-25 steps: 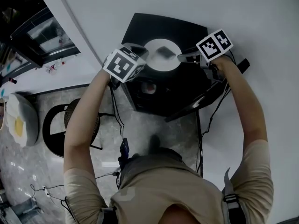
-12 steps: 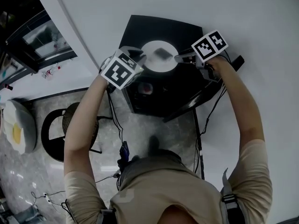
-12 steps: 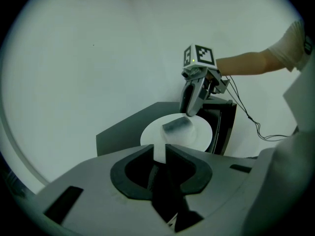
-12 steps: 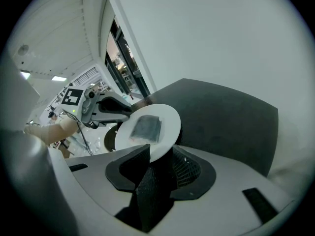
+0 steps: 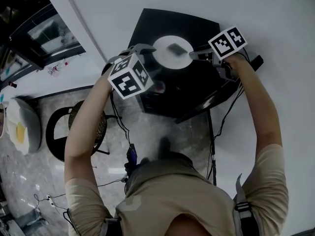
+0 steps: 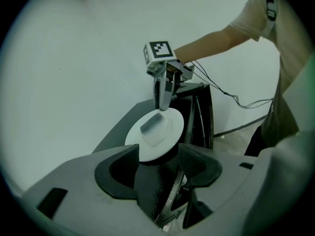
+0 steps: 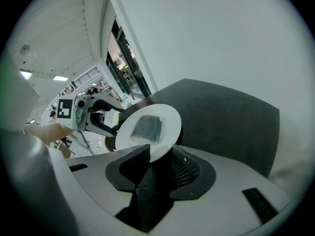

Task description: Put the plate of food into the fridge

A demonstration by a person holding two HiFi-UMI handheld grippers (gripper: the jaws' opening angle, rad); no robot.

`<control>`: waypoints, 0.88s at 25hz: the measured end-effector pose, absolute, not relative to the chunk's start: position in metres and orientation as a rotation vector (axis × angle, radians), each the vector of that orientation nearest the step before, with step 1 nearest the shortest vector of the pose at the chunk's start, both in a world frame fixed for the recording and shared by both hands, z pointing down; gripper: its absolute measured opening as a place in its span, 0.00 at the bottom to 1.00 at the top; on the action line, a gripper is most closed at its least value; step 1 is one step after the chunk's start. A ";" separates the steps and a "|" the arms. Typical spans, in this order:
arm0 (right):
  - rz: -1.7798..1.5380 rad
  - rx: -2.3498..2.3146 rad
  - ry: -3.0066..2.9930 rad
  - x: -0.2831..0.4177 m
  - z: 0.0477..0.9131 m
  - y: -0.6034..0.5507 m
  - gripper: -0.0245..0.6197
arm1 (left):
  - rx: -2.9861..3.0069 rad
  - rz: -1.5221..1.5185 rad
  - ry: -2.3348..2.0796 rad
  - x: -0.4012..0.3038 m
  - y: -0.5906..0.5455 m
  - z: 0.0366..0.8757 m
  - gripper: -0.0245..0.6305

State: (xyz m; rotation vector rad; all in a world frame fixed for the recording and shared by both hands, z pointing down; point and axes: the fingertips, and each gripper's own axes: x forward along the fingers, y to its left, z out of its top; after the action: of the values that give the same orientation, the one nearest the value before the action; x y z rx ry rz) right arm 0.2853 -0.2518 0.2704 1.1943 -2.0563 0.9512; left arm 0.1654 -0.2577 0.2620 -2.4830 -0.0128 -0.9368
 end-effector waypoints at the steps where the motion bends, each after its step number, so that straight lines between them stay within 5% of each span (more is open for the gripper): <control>1: 0.949 1.194 -2.058 0.285 0.270 -0.252 0.27 | -2.453 -0.943 -0.024 0.166 -0.256 0.262 0.39; 11: 0.938 1.184 -2.066 0.284 0.271 -0.252 0.26 | -2.111 -0.979 -0.053 0.169 -0.243 0.263 0.39; 22: 0.957 1.131 -2.076 0.277 0.267 -0.250 0.26 | -2.096 -0.932 -0.063 0.166 -0.233 0.267 0.21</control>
State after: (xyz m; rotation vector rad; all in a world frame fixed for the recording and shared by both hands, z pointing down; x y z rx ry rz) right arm 0.2768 -0.2503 0.2672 1.1306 -2.0756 0.9566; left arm 0.1665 -0.2331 0.2673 -2.0958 -0.0635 -0.9323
